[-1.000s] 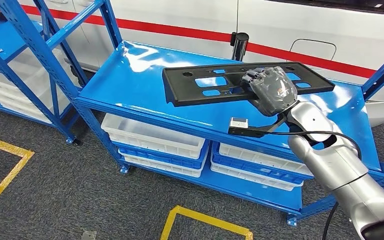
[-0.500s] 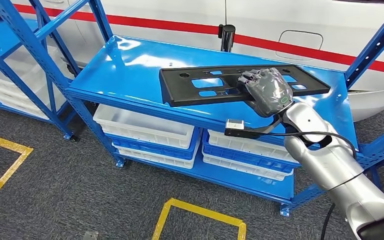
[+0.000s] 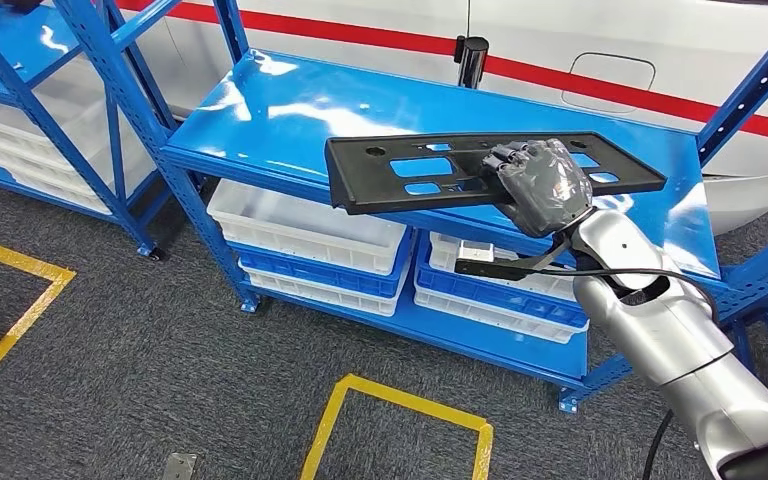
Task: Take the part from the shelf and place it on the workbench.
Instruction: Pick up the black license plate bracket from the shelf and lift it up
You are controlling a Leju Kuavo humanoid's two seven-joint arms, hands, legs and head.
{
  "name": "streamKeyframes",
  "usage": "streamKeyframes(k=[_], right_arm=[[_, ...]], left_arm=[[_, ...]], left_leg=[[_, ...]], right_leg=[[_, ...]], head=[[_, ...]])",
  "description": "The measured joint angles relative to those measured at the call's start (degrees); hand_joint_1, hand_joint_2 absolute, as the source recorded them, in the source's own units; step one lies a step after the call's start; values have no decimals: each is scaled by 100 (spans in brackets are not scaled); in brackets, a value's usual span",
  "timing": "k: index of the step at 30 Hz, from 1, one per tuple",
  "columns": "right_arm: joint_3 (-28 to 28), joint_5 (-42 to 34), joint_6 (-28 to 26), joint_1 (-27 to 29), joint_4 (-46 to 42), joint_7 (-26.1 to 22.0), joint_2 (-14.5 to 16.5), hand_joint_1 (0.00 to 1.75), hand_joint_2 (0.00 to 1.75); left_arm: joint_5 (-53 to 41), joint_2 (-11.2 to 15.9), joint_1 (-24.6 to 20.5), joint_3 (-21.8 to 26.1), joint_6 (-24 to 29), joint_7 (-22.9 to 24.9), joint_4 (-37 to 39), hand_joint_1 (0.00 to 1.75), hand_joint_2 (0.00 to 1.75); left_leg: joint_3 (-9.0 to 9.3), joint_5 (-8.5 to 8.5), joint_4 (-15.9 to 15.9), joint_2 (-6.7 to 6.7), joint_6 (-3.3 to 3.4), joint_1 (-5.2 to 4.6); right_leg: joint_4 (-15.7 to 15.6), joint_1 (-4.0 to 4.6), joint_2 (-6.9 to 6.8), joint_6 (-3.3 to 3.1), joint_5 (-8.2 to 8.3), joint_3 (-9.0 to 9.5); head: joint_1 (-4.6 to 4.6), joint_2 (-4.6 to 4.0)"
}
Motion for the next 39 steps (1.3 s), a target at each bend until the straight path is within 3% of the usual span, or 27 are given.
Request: streamKeyframes(k=[2,4,6,8,9,11,12,13,14,16,18,20,22,24,26,28,29,31,33,35,36,37,39], right_arm=[[-9,1,-1,-3,-1,-1,4,152,175],[-16,3,-2,1,1,-1,7,152,175],[-19,9,-2,0,3,-2,13,152,175],[-19,15,-1,-7,4,-4,30,152,175],[-19,18,0,-10,4,-4,38,152,175],[-19,26,0,-5,7,-4,48,152,175],[-18,30,1,-1,10,-4,50,152,175],[-18,33,1,3,13,-4,51,152,175],[-19,36,1,4,15,-4,52,152,175],[-28,39,1,-1,17,-4,56,152,175],[-44,49,4,-16,19,-4,69,152,175],[-53,62,11,-32,21,-6,92,152,175],[-57,70,23,-52,31,-12,108,152,175],[-61,73,33,-82,50,-17,112,152,175],[-62,78,34,-92,74,-20,113,152,175],[-60,86,32,-76,100,-22,118,152,175],[-60,88,31,-69,110,-22,122,152,175],[-61,103,25,-72,124,-22,136,152,175],[-62,140,10,-70,129,-21,163,152,175],[-61,180,-8,-63,143,-19,199,152,175],[-59,198,-15,-61,154,-17,222,152,175],[-58,212,-19,-62,163,-16,251,152,175],[-59,247,-23,-69,174,-10,310,152,175]], left_arm=[[0,-4,-2,0,-2,3,-2,0,175],[0,-3,-3,0,-2,12,-4,0,175],[0,4,0,0,-1,24,-3,0,175],[0,8,4,0,0,31,-2,0,175],[0,6,4,-1,-1,32,-2,0,175],[0,1,5,-1,-2,32,-2,0,175],[0,1,4,-1,-3,32,-2,0,175],[0,2,4,0,-5,32,-2,0,175],[0,3,2,0,-8,33,-3,0,175],[1,7,-5,0,-10,41,-4,0,175],[8,9,-12,0,-8,52,-5,0,175],[36,11,-13,3,-3,52,-6,0,175],[59,5,-14,13,1,32,-7,0,175],[62,-3,-15,22,-1,7,-9,0,175],[59,-5,-15,25,-7,0,-10,0,175],[53,-8,-15,26,-11,5,-10,0,175],[50,-9,-15,26,-13,10,-10,0,175],[48,-9,-18,26,-14,20,-11,0,175],[46,-9,-27,28,-14,31,-16,0,175],[46,-8,-35,32,-13,39,-20,0,175],[46,-2,-35,37,-12,42,-21,0,175],[46,2,-35,47,-12,44,-21,0,175],[46,9,-34,72,-12,47,-21,0,175]], left_leg=[[-99,60,56,-3,-62,-18],[-151,103,106,-8,-109,-37],[-203,100,160,-15,-157,-13],[-332,-200,433,-29,-228,26],[-428,-453,711,-36,-266,41],[-642,-923,1515,-41,-332,72],[-677,-1042,1798,-41,-354,90],[-600,-1058,1868,-39,-364,106],[-378,-961,1622,-39,-358,117],[246,-758,758,-47,-318,118],[568,-673,253,-64,-262,80],[548,-626,202,-69,-204,38],[517,-521,111,-44,-104,43],[433,-384,36,-24,2,46],[283,-275,36,-27,46,18],[136,-169,42,-29,45,-1],[74,-121,44,-30,34,-6],[-36,-33,59,-31,-4,-20],[-115,52,83,-28,-61,-43],[-156,132,97,-29,-114,-54],[-175,145,110,-36,-141,-46],[-215,76,170,-42,-175,-31],[-379,-335,580,-57,-258,12]], right_leg=[[-739,11,5,-13,27,512],[-900,42,22,-94,-6,606],[-886,-1,22,-193,51,530],[-890,-41,10,-316,138,460],[-888,-39,6,-357,179,433],[-881,-34,2,-372,259,341],[-877,-31,2,-361,297,294],[-874,-30,4,-346,333,249],[-874,-31,7,-327,362,218],[-874,-25,10,-277,412,181],[-884,-14,1,-200,463,165],[-911,-13,-7,-104,527,150],[-835,-2,-10,-65,466,77],[-356,14,-7,-135,107,-146],[449,15,-2,-184,-320,-437],[836,16,-2,-123,-418,-484],[692,16,-2,-71,-327,-337],[-108,21,-6,-14,-122,227],[-811,62,3,-58,-70,673],[-968,94,15,-133,-63,730],[-968,57,12,-174,-31,697],[-964,27,9,-226,8,669],[-970,-27,-3,-339,108,590]], head=[[0,0],[-1,0],[0,0],[-7,0],[-10,0],[-15,0],[-16,0],[-18,0],[-18,0],[-18,0],[-7,0],[-2,0],[2,0],[10,0],[11,0],[11,0],[11,0],[11,0],[6,0],[2,0],[5,0],[0,0],[-8,0]])
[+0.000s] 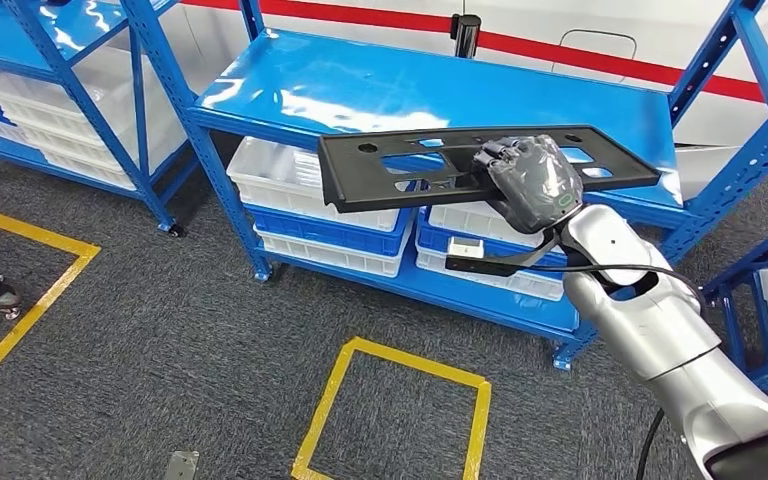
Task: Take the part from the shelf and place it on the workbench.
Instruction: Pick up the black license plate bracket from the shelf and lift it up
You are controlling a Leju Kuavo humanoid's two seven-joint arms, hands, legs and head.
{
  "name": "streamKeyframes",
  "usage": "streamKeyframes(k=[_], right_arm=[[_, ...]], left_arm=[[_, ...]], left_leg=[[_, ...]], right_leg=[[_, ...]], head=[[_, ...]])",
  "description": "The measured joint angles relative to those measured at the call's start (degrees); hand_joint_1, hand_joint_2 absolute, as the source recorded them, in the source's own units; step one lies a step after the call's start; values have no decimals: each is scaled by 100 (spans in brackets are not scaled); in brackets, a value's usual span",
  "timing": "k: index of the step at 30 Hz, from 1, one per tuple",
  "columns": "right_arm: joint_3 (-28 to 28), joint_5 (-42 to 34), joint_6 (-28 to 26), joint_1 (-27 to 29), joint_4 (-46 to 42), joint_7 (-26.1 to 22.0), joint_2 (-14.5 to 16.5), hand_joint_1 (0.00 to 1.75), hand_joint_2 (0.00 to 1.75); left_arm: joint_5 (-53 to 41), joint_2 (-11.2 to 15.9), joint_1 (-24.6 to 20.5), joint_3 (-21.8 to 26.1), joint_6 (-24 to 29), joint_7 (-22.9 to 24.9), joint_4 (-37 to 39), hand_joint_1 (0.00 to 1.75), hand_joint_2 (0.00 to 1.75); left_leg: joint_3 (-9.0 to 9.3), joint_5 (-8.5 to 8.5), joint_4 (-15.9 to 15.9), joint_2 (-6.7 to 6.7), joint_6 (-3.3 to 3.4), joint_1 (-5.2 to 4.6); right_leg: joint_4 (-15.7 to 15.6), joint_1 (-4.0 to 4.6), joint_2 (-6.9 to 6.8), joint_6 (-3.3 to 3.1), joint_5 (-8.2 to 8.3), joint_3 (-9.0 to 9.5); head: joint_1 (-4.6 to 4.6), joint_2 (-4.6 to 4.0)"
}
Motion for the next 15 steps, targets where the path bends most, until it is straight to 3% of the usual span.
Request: streamKeyframes(k=[2,3,4,5,6,8,9,10,12,13,15], right_arm=[[-2,39,0,-7,5,7,51,152,175],[-2,58,1,-5,13,10,78,152,175],[-2,73,2,-2,23,13,99,152,175],[-2,85,3,1,34,16,116,152,175],[-2,92,4,2,42,21,128,152,175],[-6,114,4,-3,49,37,141,152,175],[-7,136,5,-8,51,50,155,152,175],[-8,162,7,-12,55,67,174,152,175],[-8,224,16,-12,62,99,219,152,175],[-9,249,21,-8,63,112,233,152,175],[-24,290,33,-1,64,134,248,152,175]], left_arm=[[0,-3,0,16,-1,1,0,0,175],[0,-3,-1,21,-1,2,0,0,175],[0,-3,-1,25,-1,2,-1,0,175],[0,-3,-4,28,-1,2,-2,0,175],[0,-3,-8,30,0,3,-4,0,175],[0,-3,-26,32,-1,2,-9,0,175],[-1,-2,-35,33,-1,3,-10,0,175],[-2,-2,-42,34,-1,5,-10,0,175],[-11,-1,-48,37,-2,16,-11,0,175],[-19,-5,-53,37,-6,21,-11,0,175],[-37,-14,-71,38,-16,26,-13,0,175]], left_leg=[[-231,-527,783,-6,-82,42],[-295,-661,1117,-5,-111,64],[-274,-681,1281,-4,-133,87],[-143,-602,1219,-2,-144,109],[96,-475,944,0,-143,127],[679,-330,127,-11,-113,135],[873,-316,-171,-20,-84,122],[968,-330,-339,-29,-53,101],[959,-275,-415,-21,38,66],[937,-216,-458,-6,99,61],[845,-66,-541,22,226,61]], right_leg=[[6,14,-3,-51,97,-111],[9,17,-2,-47,141,-168],[13,17,1,-33,183,-223],[20,15,5,-16,219,-272],[28,13,8,5,251,-313],[42,21,8,65,305,-367],[41,28,3,111,336,-385],[39,30,-2,159,369,-400],[17,34,-6,252,436,-429],[47,36,-6,268,408,-472],[402,51,-6,215,115,-664]], head=[[-8,0],[-9,0],[-12,0],[-9,0],[-12,0],[-8,0],[-3,0],[0,0],[8,0],[10,0],[20,0]])
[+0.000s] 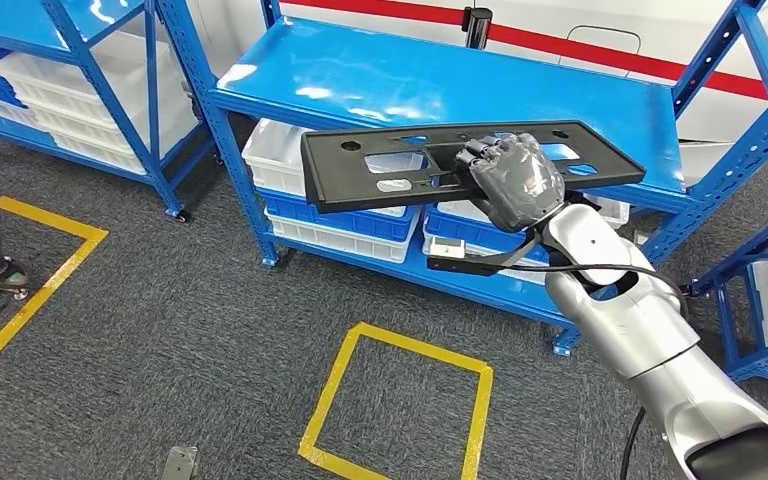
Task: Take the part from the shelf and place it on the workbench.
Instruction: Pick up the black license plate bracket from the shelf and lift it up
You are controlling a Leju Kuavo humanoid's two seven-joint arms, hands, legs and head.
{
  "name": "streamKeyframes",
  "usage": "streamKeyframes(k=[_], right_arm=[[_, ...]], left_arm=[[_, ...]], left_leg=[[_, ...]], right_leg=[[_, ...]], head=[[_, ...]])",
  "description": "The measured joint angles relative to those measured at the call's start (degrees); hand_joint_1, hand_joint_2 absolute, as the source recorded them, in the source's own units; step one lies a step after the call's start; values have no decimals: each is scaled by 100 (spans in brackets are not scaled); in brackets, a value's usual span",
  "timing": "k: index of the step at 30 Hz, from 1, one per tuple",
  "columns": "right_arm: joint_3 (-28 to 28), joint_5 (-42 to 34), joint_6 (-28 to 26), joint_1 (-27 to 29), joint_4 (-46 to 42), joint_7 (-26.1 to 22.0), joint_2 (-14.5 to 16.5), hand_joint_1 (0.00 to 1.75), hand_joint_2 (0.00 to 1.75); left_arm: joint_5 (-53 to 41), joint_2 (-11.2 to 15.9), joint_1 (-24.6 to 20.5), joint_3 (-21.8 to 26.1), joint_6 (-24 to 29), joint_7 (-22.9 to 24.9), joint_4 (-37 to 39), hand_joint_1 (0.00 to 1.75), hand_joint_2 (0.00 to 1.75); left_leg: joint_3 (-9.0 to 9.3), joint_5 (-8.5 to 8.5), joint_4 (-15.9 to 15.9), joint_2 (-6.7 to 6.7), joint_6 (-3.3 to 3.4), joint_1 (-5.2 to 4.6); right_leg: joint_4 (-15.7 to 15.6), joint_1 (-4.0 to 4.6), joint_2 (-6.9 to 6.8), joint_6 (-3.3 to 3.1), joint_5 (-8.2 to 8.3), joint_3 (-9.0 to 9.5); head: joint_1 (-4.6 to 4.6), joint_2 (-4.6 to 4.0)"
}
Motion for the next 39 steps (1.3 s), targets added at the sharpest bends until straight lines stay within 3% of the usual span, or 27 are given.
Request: streamKeyframes(k=[2,3,4,5,7,9,10,11,13,14,15,17,18,19,20,22,24,26,28,30,32,33,34,35,36,37,39], right_arm=[[-22,38,17,14,0,20,5,152,175],[-30,51,23,32,0,25,7,152,175],[-34,62,30,50,0,27,8,152,175],[-37,68,35,67,0,27,10,152,175],[-53,75,50,83,0,27,17,152,175],[-84,87,64,84,-2,27,35,152,175],[-101,94,70,87,-2,27,46,152,175],[-113,101,74,92,-3,27,59,152,175],[-122,113,91,103,-1,27,84,152,175],[-122,122,100,104,-1,27,101,152,175],[-122,137,108,105,0,27,120,152,175],[-124,177,113,107,0,27,159,152,175],[-125,195,113,113,0,27,173,152,175],[-126,208,113,123,0,27,182,152,175],[-128,218,113,135,0,27,187,152,175],[-145,233,113,155,0,27,195,152,175],[-179,239,112,158,-3,27,201,152,175],[-208,243,111,153,-7,27,214,152,175],[-222,254,110,165,-7,26,221,152,175],[-244,262,109,186,-7,25,213,152,175],[-274,266,109,200,-7,25,204,152,175],[-286,269,109,214,-7,25,202,152,175],[-297,273,109,233,-7,25,201,152,175],[-304,275,110,252,-7,25,201,152,175],[-309,271,111,267,-7,21,201,152,175],[-316,256,114,274,-9,11,201,152,175],[-349,185,117,279,-31,-36,202,152,175]], left_arm=[[-9,-3,-8,2,-6,2,-2,0,175],[-9,-3,-7,4,-7,3,-2,0,175],[-12,-4,-6,6,-10,3,-2,0,175],[-13,-8,-7,7,-13,3,-2,0,175],[-16,-15,-7,9,-17,3,-3,0,175],[-16,-17,-7,16,-17,2,-6,0,175],[-15,-16,-5,20,-17,2,-8,0,175],[-14,-16,-3,25,-17,2,-9,0,175],[-9,-9,7,31,-17,3,-9,0,175],[-7,-4,13,35,-17,3,-9,0,175],[-7,-1,18,40,-16,3,-9,0,175],[-7,1,20,52,-15,3,-9,0,175],[-7,1,19,56,-15,3,-9,0,175],[-8,1,18,58,-15,3,-9,0,175],[-8,2,17,59,-15,3,-9,0,175],[-10,3,12,60,-15,3,-9,0,175],[-13,7,-1,60,-15,0,-14,0,175],[-16,9,-5,60,-15,-4,-17,0,175],[-18,10,-5,60,-15,-5,-18,0,175],[-22,7,-16,60,-17,-5,-19,0,175],[-26,5,-24,62,-19,-9,-21,0,175],[-28,7,-25,63,-17,-13,-22,0,175],[-35,8,-24,64,-14,-16,-22,0,175],[-44,7,-23,65,-9,-18,-22,0,175],[-54,5,-23,65,-4,-19,-22,0,175],[-61,4,-24,65,-1,-19,-22,0,175],[-66,2,-23,65,0,-23,-22,0,175]], left_leg=[[-159,127,-6,5,58,-23],[-242,188,-4,5,63,-35],[-325,250,0,5,65,-44],[-407,313,4,5,58,-51],[-557,435,16,4,26,-57],[-673,546,41,2,-30,-76],[-703,600,48,1,-60,-83],[-722,653,45,1,-91,-88],[-755,681,53,-10,-155,-70],[-800,559,130,-15,-190,-52],[-871,323,322,-20,-231,-32],[-1063,-286,1032,-22,-310,3],[-1139,-489,1430,-23,-343,15],[-1155,-556,1708,-22,-365,26],[-1085,-510,1807,-21,-377,40],[-608,-278,1329,-24,-369,65],[-58,-273,571,-53,-318,59],[111,-341,253,-75,-236,11],[59,-218,182,-54,-132,-9],[-26,-56,75,-22,-19,0],[-183,87,28,-7,40,-9],[-276,148,29,-4,47,-14],[-366,214,32,-1,41,-18],[-452,279,36,4,34,-21],[-531,341,39,8,21,-22],[-600,398,42,11,4,-23],[-703,498,50,18,-49,-34]], right_leg=[[769,-3,1,-85,-469,-283],[1129,-4,2,-82,-616,-381],[1350,-5,2,-51,-664,-404],[1361,-4,2,2,-601,-322],[801,-4,-1,90,-353,138],[-38,31,1,66,-300,709],[-303,52,7,29,-328,855],[-420,78,15,-5,-351,903],[-420,41,17,-89,-283,828],[-415,14,10,-149,-233,803],[-419,-16,2,-207,-167,760],[-407,-14,-3,-271,-31,629],[-396,-9,-2,-272,33,548],[-379,-4,-1,-265,87,467],[-356,-4,1,-252,134,387],[-298,-6,6,-210,211,244],[-266,-1,5,-139,284,148],[-282,0,-1,-49,371,111],[-309,9,0,32,444,80],[-121,30,6,13,246,-64],[510,34,9,-72,-221,-316],[914,31,9,-82,-407,-428],[1243,30,10,-54,-479,-496],[1421,29,10,0,-438,-486],[1393,30,10,61,-311,-376],[1156,30,9,103,-170,-161],[271,56,9,72,-161,455]], head=[[8,0],[11,0],[11,0],[14,0],[14,0],[6,0],[4,0],[-2,0],[-7,0],[-13,0],[-16,0],[-23,0],[-23,0],[-24,0],[-25,0],[-27,0],[-20,0],[-15,0],[-17,0],[-8,0],[1,0],[4,0],[4,0],[4,0],[5,0],[5,0],[2,0]])
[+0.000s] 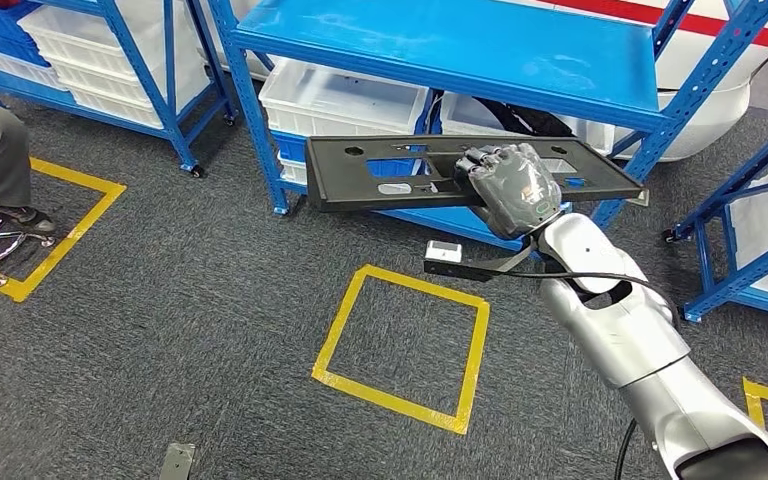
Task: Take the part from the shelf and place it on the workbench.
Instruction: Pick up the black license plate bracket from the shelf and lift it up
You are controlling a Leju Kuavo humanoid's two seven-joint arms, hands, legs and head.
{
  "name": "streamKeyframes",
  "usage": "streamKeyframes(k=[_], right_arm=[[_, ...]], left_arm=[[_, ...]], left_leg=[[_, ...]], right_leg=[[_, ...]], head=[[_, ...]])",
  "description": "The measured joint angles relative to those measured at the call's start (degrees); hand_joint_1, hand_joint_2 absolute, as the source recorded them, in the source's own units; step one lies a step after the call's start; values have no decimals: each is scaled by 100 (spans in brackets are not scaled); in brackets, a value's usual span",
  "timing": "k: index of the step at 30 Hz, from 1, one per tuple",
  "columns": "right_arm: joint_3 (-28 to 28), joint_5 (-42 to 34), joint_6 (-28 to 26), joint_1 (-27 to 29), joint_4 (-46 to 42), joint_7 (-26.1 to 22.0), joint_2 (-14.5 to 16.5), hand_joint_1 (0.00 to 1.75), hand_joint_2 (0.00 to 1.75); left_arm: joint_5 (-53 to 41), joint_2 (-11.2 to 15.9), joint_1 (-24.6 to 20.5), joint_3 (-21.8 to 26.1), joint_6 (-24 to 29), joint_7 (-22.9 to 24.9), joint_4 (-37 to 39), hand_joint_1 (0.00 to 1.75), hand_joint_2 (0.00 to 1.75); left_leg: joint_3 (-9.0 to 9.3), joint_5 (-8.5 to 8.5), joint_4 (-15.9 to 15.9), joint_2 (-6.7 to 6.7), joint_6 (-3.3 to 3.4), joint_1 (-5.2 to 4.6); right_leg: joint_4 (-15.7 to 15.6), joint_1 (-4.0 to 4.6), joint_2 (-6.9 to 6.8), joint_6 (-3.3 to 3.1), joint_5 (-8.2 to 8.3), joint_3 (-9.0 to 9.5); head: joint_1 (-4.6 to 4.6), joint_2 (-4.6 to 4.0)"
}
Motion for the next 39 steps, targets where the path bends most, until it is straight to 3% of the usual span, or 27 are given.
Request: streamKeyframes(k=[2,3,4,5,7,9,10,11,12,13,15,17,19,21,22,24,26,27,29,30,32,35,37,39], right_arm=[[-61,-84,-3,17,-36,-49,1,152,175],[-86,-109,-5,29,-50,-61,1,152,175],[-103,-125,-6,41,-60,-70,1,152,175],[-112,-131,-6,49,-68,-78,1,152,175],[-119,-133,-6,64,-88,-92,1,152,175],[-121,-134,-6,88,-96,-96,5,152,175],[-122,-134,-6,107,-96,-97,6,152,175],[-125,-134,-6,129,-97,-97,6,152,175],[-131,-135,-6,148,-100,-98,5,152,175],[-140,-137,-6,160,-110,-98,5,152,175],[-169,-141,-5,163,-143,-99,12,152,175],[-192,-135,-2,173,-173,-99,25,152,175],[-206,-124,1,201,-189,-104,27,152,175],[-225,-118,1,212,-200,-110,15,152,175],[-234,-116,1,206,-204,-112,11,152,175],[-243,-107,1,207,-207,-112,8,152,175],[-245,-101,1,253,-206,-112,-6,152,175],[-246,-101,1,275,-206,-112,-18,152,175],[-256,-105,1,285,-208,-112,-35,152,175],[-262,-109,1,279,-209,-112,-39,152,175],[-270,-113,1,276,-212,-113,-40,152,175],[-280,-114,1,291,-219,-120,-51,152,175],[-288,-117,1,290,-231,-127,-56,152,175],[-292,-119,1,292,-238,-129,-53,152,175]], left_arm=[[-1,1,6,2,-4,-13,0,0,175],[-2,2,12,3,-7,-18,0,0,175],[-2,5,18,6,-8,-24,0,0,175],[-2,8,25,9,-10,-27,0,0,175],[-2,13,38,15,-10,-33,1,0,175],[-1,14,46,27,-10,-35,2,0,175],[-1,15,46,36,-11,-35,2,0,175],[0,15,47,45,-13,-35,2,0,175],[1,16,47,53,-15,-36,2,0,175],[1,20,47,58,-19,-39,2,0,175],[-3,38,48,68,-28,-47,2,0,175],[-9,58,56,74,-37,-52,2,0,175],[-14,73,59,78,-41,-50,1,0,175],[-26,81,34,81,-45,-49,-1,0,175],[-39,82,19,81,-47,-45,-1,0,175],[-62,83,4,81,-56,-30,-2,0,175],[-74,81,1,81,-69,-8,-2,0,175],[-77,78,2,81,-74,1,-2,0,175],[-82,68,-1,80,-78,8,-2,0,175],[-84,78,-4,80,-77,9,-3,0,175],[-86,97,-8,80,-75,10,-4,0,175],[-90,104,-8,80,-74,6,-4,0,175],[-102,105,-8,79,-70,1,-4,0,175],[-117,105,-4,79,-66,-1,-3,0,175]], left_leg=[[-38,95,-8,7,-59,-13],[-40,138,-21,10,-87,-13],[-52,160,-30,8,-117,-1],[-77,115,10,3,-147,12],[-223,-203,408,-12,-220,48],[-485,-654,1237,-22,-289,72],[-588,-783,1585,-23,-313,80],[-606,-810,1742,-23,-325,86],[-514,-731,1655,-25,-325,91],[-315,-570,1337,-47,-312,96],[127,-343,579,-215,-249,114],[324,-319,216,-341,-196,107],[356,-315,119,-257,-167,78],[417,-280,-32,-123,-94,85],[444,-262,-106,-61,-56,92],[442,-244,-138,36,-19,81],[430,-244,-136,133,-18,74],[427,-244,-130,183,-20,78],[426,-256,-94,280,-45,90],[420,-271,-62,325,-74,79],[409,-293,0,405,-142,45],[392,-301,40,509,-220,70],[277,-541,337,347,-265,116],[-30,-1007,1125,80,-292,129]], right_leg=[[-620,45,3,-94,-155,363],[-723,65,6,-133,-176,396],[-717,30,5,-174,-142,381],[-725,3,4,-223,-110,382],[-734,-53,-5,-319,-45,395],[-719,-38,-9,-348,-21,376],[-710,-34,2,-346,-20,370],[-698,-31,22,-344,-19,366],[-686,-32,51,-343,-20,364],[-673,-32,90,-340,-22,364],[-656,-35,168,-317,-25,333],[-660,-54,253,-256,-4,272],[-694,-63,345,-172,31,232],[-591,-46,280,-129,-37,127],[-374,-34,207,-134,-143,1],[382,-46,95,-159,-432,-398],[927,-64,78,-111,-550,-703],[877,-76,58,-52,-473,-698],[128,-110,-94,89,-123,-357],[-251,-108,-216,122,28,-175],[-623,-88,-329,68,168,-3],[-594,-87,-159,-86,224,-50],[-597,-108,-39,-171,276,-68],[-598,-93,86,-229,312,-91]], head=[[-5,0],[-10,0],[-9,0],[-14,0],[-20,0],[-26,0],[-25,0],[-26,0],[-25,0],[-26,0],[-16,0],[-25,0],[-51,0],[-41,0],[-31,0],[-19,0],[-18,0],[-16,0],[-12,0],[-9,0],[-17,0],[-26,0],[-28,0],[-32,0]])
